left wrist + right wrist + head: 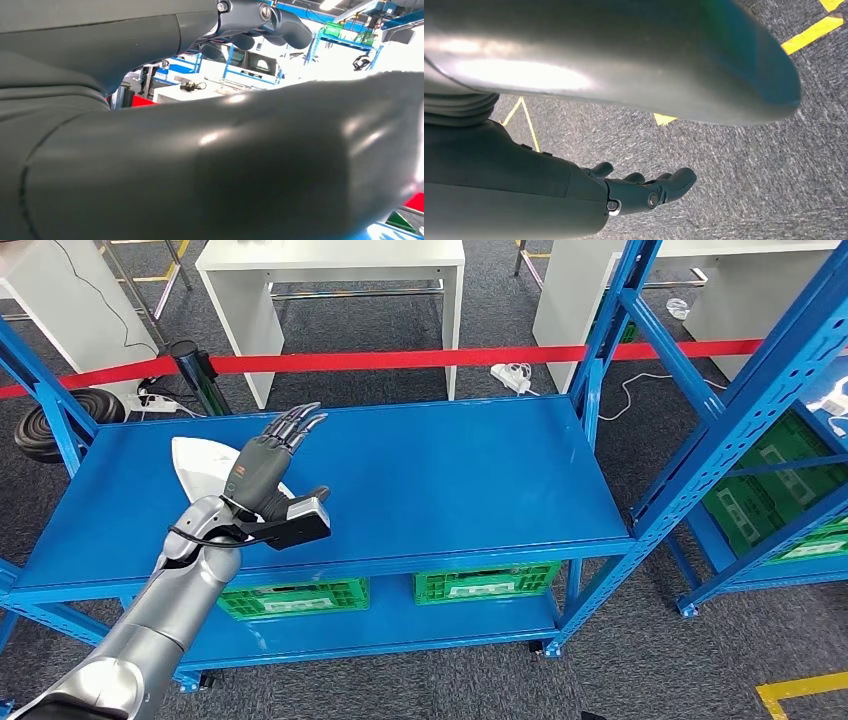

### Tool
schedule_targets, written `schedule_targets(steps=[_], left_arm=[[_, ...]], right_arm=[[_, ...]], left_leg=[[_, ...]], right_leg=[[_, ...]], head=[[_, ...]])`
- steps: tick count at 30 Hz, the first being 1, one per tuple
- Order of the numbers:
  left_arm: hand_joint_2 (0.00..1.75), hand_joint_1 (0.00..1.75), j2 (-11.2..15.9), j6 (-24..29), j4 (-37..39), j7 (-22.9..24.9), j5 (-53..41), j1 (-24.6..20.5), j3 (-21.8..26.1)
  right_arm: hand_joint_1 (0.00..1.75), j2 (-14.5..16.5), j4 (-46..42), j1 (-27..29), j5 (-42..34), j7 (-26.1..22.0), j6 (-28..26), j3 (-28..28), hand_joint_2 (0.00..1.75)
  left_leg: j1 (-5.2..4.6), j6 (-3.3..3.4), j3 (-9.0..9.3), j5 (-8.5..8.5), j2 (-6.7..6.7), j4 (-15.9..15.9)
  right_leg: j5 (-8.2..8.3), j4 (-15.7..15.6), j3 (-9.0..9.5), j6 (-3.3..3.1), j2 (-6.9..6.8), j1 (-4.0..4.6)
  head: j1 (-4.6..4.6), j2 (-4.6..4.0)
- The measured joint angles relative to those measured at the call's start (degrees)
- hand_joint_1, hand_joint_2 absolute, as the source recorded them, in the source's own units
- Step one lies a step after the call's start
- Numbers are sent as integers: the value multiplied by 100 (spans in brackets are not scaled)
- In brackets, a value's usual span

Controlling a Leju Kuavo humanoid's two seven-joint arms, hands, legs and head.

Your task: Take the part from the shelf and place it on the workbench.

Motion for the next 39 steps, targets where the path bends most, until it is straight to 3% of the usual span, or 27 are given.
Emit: schedule_targets(steps=[38, 39], left_arm=[[0, 0, 8, 0, -2, 1, 0, 5, -1], [44, 0, 8, 0, -2, 1, 0, 5, -1]], right_arm=[[0, 0, 0, 0, 0, 0, 1, 0, 0], [0, 0, 0, 0, 0, 0, 1, 0, 0]], left_leg=[[0, 0, 0, 0, 0, 0], [0, 0, 0, 0, 0, 0]], right_leg=[[0, 0, 0, 0, 0, 0], [0, 0, 0, 0, 0, 0]], head=[[0, 0], [0, 0]])
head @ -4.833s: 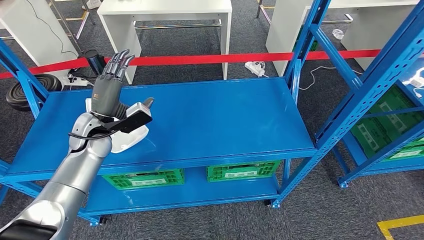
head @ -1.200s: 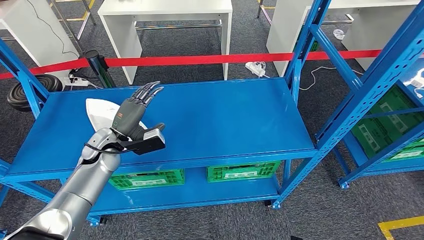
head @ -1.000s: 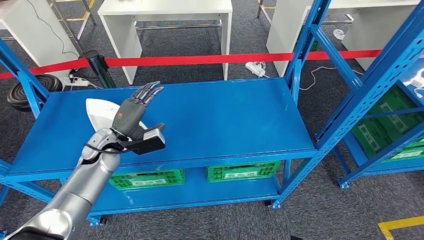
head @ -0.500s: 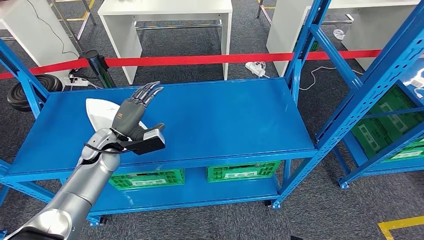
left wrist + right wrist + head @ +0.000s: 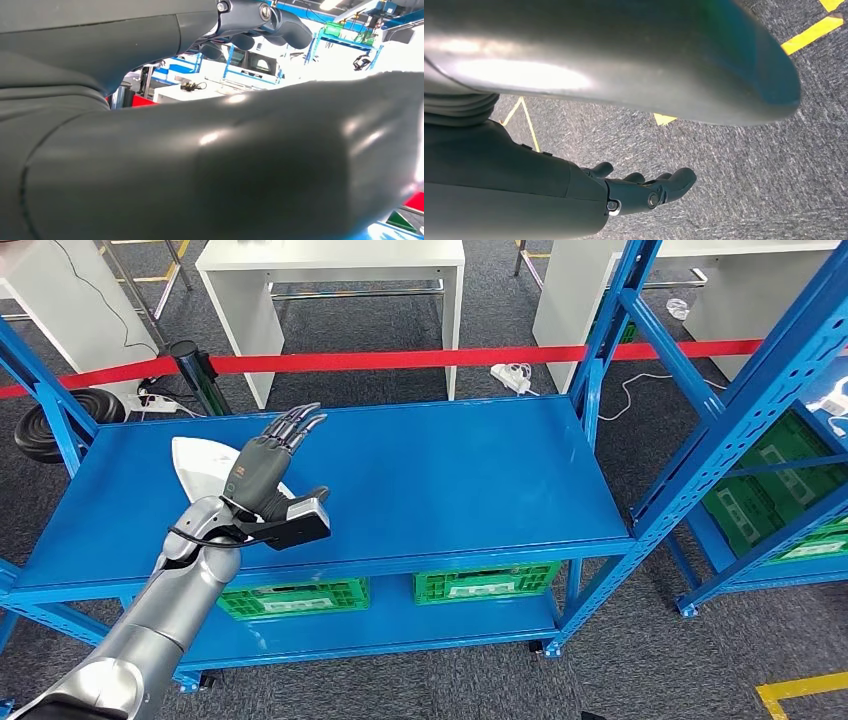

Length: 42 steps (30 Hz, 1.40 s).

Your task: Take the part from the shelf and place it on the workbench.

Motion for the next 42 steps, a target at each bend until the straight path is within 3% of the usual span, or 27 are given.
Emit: schedule_targets(steps=[3, 7, 10, 13, 17, 22, 28, 42], left_arm=[[175, 0, 32, -43, 3, 90, -55, 1, -1], [175, 0, 504, -453, 71, 989, -471, 25, -17], [175, 0, 893, -503, 191, 1027, -562, 41, 7], [175, 0, 1014, -549, 270, 1016, -674, 36, 7], [175, 0, 784, -712, 555, 1089, -928, -250, -6], [175, 0, 436, -775, 870, 1103, -1009, -618, -28], [175, 0, 268, -776, 1056, 1083, -1036, -789, -35], [175, 0, 190, -866, 1291, 1091, -1075, -930, -53]], right_arm=[[0, 0, 0, 2, 65, -10, -8, 12, 0], [0, 0, 0, 14, 782, -111, -117, 342, 0], [0, -2, 0, 43, 942, -112, -145, 555, 0], [0, -1, 0, 41, 893, 62, -198, 639, 0], [0, 8, 0, 52, 721, 722, -279, 638, 0], [0, 75, 1, 80, 544, 998, -259, 555, 0], [0, 110, 1, 90, 514, 1036, -226, 478, 0], [0, 122, 2, 90, 475, 864, -119, 419, 0]], left_leg=[[0, 0, -2, 0, -1, -1], [1, -18, 17, -12, 45, -5], [8, -26, 29, -16, 57, -5], [15, -27, 30, -14, 11, -5], [14, -27, 23, -14, -13, -4], [9, -27, 24, -16, -4, -3], [11, -27, 28, -16, 2, -3], [13, -27, 27, -16, 3, -4]], right_leg=[[0, 1, 4, 0, -1, 2], [-3, 7, 1, -9, 47, 8], [-9, 9, -3, -16, 56, 10], [-23, 9, 7, -28, 6, 11], [-25, 9, 12, -29, -10, 10], [-22, 8, 16, -26, 2, 7], [-21, 8, 15, -25, 3, 8], [-22, 10, 17, -26, 3, 11]], head=[[1, 0], [1, 0], [-2, 0], [-1, 0], [1, 0], [2, 0], [0, 0], [0, 0]])
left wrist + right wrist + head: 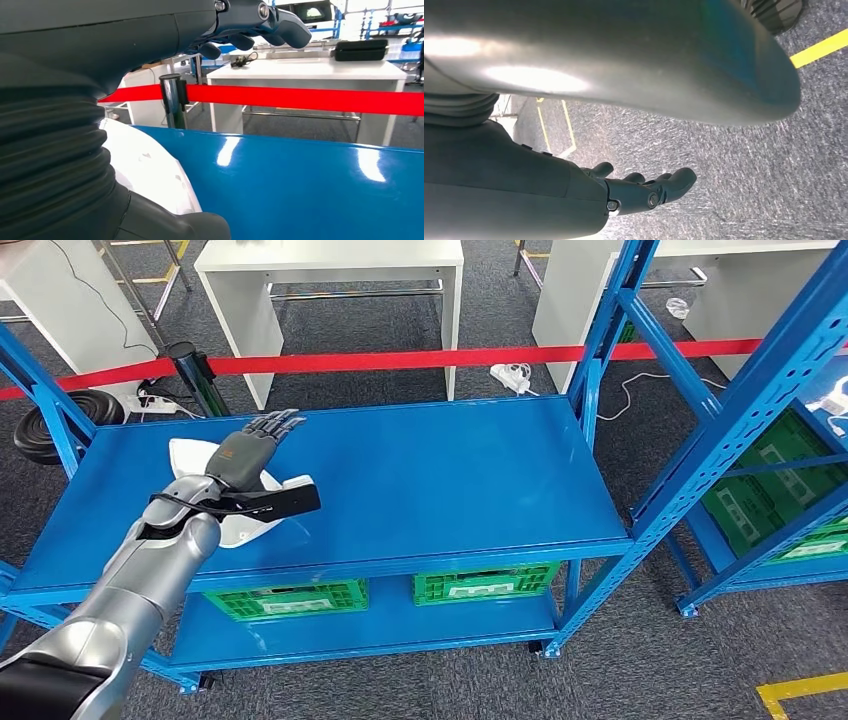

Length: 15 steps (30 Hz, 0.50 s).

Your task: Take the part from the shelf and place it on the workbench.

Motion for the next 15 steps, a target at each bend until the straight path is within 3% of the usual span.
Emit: schedule_targets(steps=[15], left_arm=[[175, 0, 78, -875, 582, 645, -447, -464, -169]], right_arm=[[0, 25, -2, -2, -62, -225, -136, -132, 0]], left_leg=[[0, 0, 0, 0, -2, 0]], right_leg=[[0, 1, 1, 0, 0, 1]], head=[[0, 0]])
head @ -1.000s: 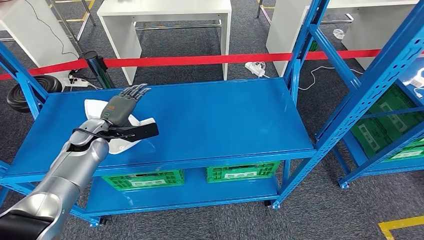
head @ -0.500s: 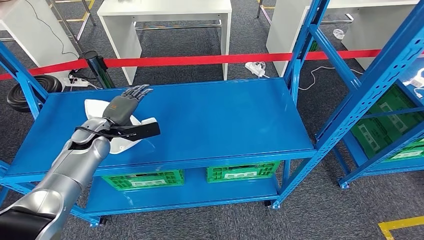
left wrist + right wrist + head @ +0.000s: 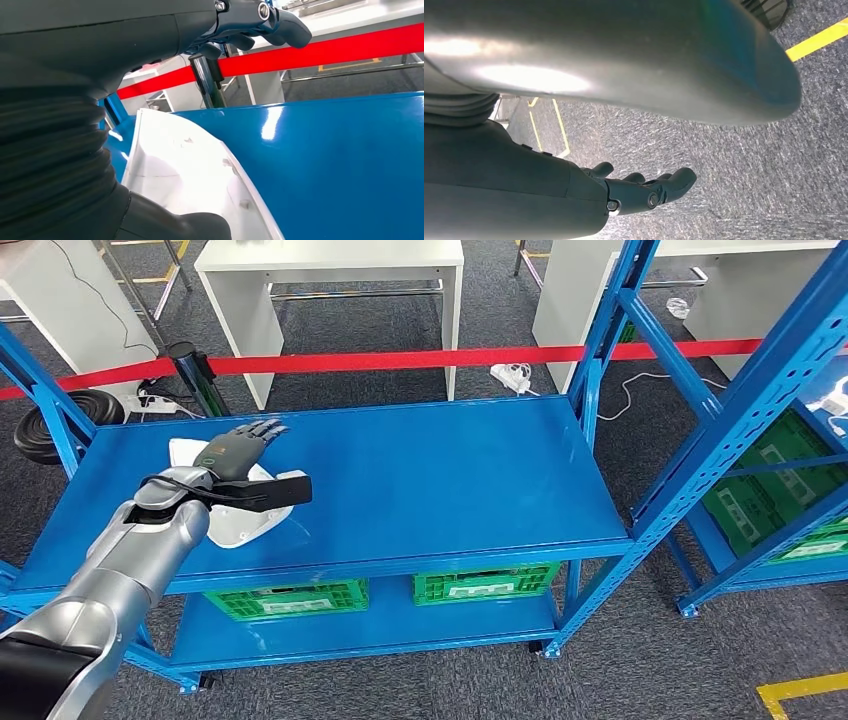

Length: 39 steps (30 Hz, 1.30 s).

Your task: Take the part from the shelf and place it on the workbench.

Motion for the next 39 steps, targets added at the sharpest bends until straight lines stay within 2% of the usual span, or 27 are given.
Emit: schedule_targets(steps=[12, 22, 32, 39], left_arm=[[175, 0, 11, -121, 250, 458, -792, -201, -558], [175, 0, 63, -31, 385, 339, -1620, -208, -1190], [175, 0, 66, -326, 484, 141, -2255, -211, -1822], [175, 0, 72, -789, 550, 8, -2272, -208, -1980]], right_arm=[[0, 13, 1, -4, 50, -70, -43, -51, 0], [0, 18, 1, -5, 177, -132, -32, -51, 0], [0, 68, 2, -7, 190, -237, -38, -51, 0], [0, 93, 2, -8, 190, -354, -53, -51, 0]], left_leg=[[0, 0, 0, 0, -1, 0], [0, 0, 0, 0, -1, 0], [0, 0, 0, 0, -2, 0], [0, 0, 1, 0, -2, 0]], right_leg=[[0, 0, 2, 0, -1, 0], [0, 1, 1, 0, -1, 0], [0, 1, 2, 0, -1, 0], [0, 1, 3, 0, -3, 0]], head=[[0, 0], [0, 0], [1, 0], [0, 0]])
